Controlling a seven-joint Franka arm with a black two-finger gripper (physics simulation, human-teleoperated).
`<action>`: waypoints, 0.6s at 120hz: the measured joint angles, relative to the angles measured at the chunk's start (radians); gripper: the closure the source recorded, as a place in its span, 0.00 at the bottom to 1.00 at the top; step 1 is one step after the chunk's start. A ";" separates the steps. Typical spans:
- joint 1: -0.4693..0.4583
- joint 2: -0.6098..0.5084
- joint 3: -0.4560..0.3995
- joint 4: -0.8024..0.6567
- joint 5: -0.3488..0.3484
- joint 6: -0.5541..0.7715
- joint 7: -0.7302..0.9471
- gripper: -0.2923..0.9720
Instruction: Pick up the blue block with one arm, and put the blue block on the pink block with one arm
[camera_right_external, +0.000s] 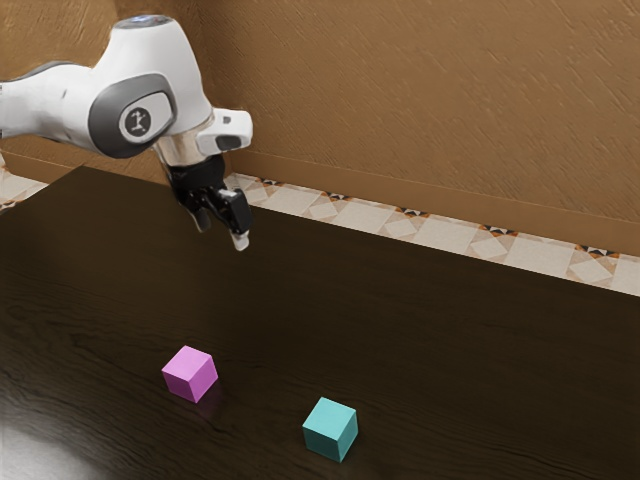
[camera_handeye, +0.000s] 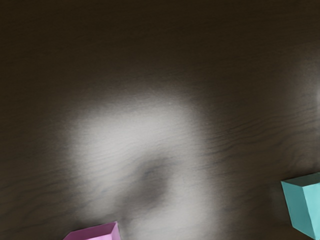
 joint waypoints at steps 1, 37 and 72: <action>-0.002 0.001 0.000 -0.006 -0.001 0.005 -0.001 0.25; -0.125 0.109 0.000 -0.057 -0.060 0.140 -0.033 0.25; -0.243 0.166 -0.001 -0.067 -0.093 0.190 -0.118 0.25</action>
